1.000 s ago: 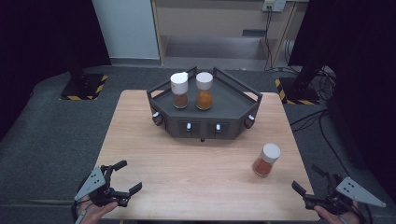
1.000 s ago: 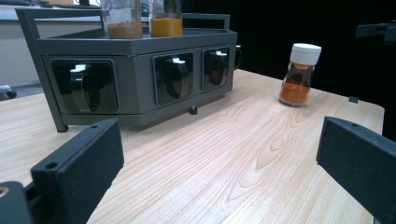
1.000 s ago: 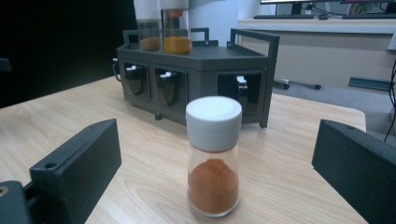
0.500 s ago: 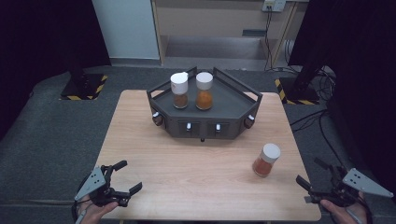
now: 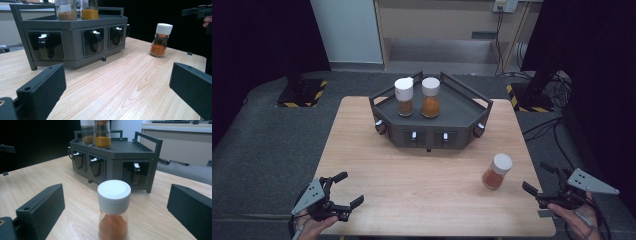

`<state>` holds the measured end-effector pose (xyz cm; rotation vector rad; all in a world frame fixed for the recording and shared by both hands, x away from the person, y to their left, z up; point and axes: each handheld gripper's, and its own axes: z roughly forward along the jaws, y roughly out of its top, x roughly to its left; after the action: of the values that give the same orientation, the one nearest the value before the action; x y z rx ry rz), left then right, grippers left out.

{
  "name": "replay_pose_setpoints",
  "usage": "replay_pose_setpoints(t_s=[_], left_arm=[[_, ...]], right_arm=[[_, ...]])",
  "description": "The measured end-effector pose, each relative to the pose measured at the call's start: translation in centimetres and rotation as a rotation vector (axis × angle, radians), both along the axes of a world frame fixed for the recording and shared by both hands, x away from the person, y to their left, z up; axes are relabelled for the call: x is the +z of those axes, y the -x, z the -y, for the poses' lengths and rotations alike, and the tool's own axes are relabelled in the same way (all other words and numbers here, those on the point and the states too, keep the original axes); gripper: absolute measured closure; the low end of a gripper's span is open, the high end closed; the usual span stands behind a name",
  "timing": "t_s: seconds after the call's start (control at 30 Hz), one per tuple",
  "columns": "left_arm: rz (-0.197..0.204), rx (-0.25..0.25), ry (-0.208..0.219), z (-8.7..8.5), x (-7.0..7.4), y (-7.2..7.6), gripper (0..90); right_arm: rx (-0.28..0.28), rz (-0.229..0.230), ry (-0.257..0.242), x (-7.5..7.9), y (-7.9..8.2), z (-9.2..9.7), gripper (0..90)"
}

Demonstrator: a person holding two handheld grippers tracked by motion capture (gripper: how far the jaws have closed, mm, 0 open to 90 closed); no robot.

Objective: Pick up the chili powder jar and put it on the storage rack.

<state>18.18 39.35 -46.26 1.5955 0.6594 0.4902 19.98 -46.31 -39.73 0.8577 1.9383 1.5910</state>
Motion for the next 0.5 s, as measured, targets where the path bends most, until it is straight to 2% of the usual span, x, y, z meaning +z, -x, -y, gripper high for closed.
replay_pose_setpoints(t_s=[0.33, 0.5], left_arm=[[0.002, 0.003, -0.003, 0.0, 0.0, 0.1, 0.0], [0.002, 0.004, -0.001, -0.1, 0.0, 0.1, 0.0]], right_arm=[[0.04, -0.016, 0.017, -0.6, -2.6, -1.3, 3.4], [0.044, -0.022, 0.045, -0.7, -3.6, -2.0, 3.7]])
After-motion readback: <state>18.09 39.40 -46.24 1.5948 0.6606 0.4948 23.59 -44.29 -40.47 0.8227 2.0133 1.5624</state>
